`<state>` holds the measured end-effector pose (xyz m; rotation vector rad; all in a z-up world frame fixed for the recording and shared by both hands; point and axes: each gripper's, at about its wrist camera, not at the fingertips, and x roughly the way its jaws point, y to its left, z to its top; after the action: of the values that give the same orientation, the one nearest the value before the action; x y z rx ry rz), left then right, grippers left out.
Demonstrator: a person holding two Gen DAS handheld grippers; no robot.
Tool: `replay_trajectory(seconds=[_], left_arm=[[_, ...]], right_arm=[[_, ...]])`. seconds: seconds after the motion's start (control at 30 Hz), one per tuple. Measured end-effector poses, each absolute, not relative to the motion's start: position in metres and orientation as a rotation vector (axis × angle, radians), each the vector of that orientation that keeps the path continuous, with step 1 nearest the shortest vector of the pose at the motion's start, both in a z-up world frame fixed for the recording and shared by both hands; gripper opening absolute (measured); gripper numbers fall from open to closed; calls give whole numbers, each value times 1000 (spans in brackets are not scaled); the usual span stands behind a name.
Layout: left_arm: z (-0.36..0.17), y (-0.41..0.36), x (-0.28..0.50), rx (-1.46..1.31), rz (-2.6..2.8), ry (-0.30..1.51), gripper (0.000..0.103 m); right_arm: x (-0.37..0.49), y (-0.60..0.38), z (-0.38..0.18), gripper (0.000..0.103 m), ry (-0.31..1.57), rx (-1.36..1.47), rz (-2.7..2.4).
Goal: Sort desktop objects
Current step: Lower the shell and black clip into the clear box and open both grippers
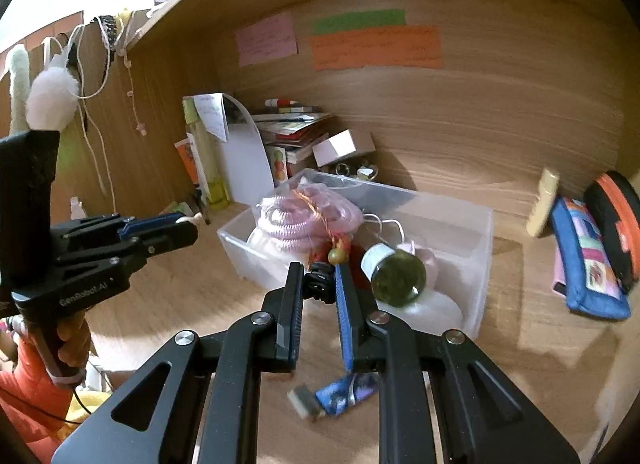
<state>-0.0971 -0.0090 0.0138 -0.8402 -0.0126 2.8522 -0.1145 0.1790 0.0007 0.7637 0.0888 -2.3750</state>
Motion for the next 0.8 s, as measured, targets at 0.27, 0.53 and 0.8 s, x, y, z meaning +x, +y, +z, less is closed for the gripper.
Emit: replay_trajectory(seconds=[0.27, 0.53, 0.8], left_arm=[[-9, -3, -137, -936, 2749, -79, 18], [-24, -6, -156, -972, 2705, -144, 17], [-22, 1, -151, -977, 2687, -108, 40]], right_arm=[[-149, 161, -17, 14, 110, 833, -2351], [-159, 159, -26, 14, 118, 861, -2353], [-155, 145, -32, 18, 214, 860, -2384]])
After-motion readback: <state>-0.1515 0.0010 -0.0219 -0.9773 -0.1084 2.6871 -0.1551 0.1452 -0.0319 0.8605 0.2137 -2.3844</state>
